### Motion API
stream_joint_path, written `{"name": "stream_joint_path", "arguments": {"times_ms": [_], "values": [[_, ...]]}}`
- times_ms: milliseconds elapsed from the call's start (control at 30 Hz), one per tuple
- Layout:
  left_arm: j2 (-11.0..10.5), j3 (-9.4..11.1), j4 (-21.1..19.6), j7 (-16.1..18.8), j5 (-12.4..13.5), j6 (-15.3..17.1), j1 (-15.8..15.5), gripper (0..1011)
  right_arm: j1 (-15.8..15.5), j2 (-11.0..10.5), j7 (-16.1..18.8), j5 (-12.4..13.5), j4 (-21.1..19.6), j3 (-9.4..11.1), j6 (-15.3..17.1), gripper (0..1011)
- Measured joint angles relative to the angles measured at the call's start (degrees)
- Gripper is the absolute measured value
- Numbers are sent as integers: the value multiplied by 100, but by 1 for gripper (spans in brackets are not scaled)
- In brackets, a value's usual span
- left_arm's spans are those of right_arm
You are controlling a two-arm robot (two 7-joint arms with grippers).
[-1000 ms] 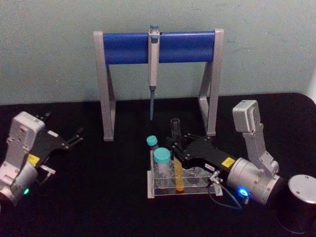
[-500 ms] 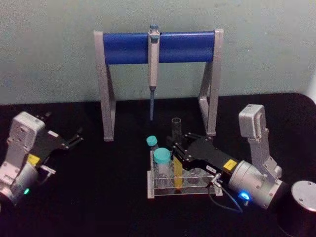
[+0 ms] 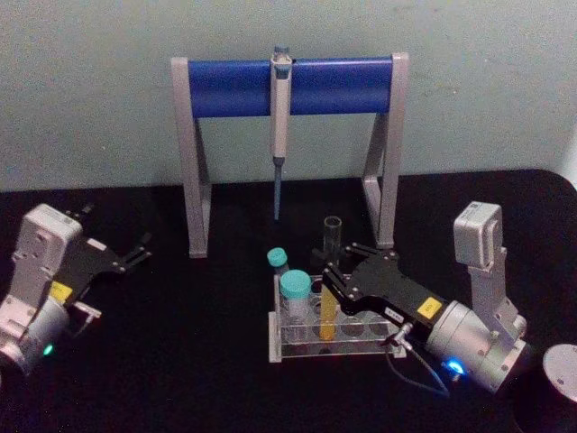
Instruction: Pick up the test tube from the test tube rack, shake it, then place it back into the test tube rack.
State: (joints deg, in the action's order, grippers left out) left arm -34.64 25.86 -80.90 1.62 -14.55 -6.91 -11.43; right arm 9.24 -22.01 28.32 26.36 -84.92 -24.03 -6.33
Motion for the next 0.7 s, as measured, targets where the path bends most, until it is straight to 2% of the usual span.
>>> {"name": "stream_joint_path", "arguments": {"times_ms": [267,700], "values": [[0,0,0,0,0,0,0,1001,-38,-5,99,71,-114,45,-75,230],[0,0,0,0,0,0,0,1001,46,-126,38,86,-602,152,38,230]]}}
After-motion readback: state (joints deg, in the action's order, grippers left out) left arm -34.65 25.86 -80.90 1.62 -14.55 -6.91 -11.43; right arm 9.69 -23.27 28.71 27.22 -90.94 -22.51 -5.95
